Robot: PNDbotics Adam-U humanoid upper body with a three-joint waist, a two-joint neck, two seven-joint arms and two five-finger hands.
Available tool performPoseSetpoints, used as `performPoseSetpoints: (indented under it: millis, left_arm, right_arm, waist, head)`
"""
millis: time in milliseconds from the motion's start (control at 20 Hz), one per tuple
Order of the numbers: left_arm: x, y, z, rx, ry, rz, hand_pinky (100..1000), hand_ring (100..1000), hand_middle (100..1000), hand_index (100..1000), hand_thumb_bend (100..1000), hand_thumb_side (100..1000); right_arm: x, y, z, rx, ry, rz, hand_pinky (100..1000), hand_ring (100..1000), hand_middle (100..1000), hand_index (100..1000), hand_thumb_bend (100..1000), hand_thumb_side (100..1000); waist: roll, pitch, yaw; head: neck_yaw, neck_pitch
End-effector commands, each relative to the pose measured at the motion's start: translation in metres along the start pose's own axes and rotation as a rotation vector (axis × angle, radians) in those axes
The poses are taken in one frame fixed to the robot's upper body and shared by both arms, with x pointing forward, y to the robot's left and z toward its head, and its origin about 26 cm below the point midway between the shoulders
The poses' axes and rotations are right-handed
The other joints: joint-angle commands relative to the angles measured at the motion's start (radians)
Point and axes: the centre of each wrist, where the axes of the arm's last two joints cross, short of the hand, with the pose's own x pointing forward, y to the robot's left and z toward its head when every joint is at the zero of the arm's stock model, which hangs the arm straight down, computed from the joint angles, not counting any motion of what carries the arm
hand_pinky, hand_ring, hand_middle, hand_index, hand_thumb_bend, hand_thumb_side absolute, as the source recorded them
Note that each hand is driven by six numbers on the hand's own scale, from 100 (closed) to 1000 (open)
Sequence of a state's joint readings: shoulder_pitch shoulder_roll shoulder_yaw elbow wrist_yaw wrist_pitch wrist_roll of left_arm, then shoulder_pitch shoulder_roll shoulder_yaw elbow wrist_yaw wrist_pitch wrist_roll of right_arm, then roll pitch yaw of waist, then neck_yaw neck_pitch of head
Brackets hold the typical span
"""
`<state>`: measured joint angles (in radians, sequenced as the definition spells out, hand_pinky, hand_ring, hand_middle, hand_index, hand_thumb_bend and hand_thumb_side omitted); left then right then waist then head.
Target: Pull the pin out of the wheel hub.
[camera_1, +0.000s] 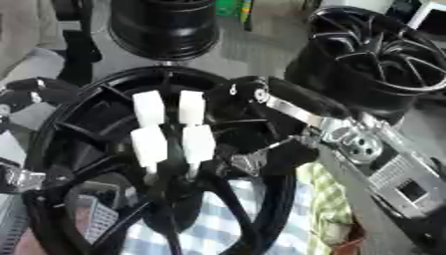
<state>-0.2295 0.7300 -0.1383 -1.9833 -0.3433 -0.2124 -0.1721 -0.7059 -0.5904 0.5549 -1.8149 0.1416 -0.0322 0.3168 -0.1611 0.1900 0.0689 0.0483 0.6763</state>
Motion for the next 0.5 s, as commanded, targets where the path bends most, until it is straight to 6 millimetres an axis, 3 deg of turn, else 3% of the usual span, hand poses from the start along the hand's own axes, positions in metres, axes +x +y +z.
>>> performPoseSetpoints:
  millis: [50, 500]
  left_arm:
    - [0.004, 0.009, -0.002, 0.003, -0.026, -0.022, 770, 787, 808, 856, 626, 629]
    - [0.004, 0.008, -0.003, 0.001, -0.027, -0.018, 770, 787, 808, 856, 619, 629]
  right_arm:
    - [0.001, -0.008, -0.003, 0.031, 0.002, 0.043, 721, 788, 778, 892, 304, 289]
    - [0.000, -0.009, -0.013, 0.085, 0.005, 0.085, 732, 798, 783, 889, 306, 288]
  waist:
    - [0.010, -0.018, 0.000]
    - [0.010, -0.022, 0.002]
  head:
    - [-0.003, 0.000]
    - [-0.004, 0.005]
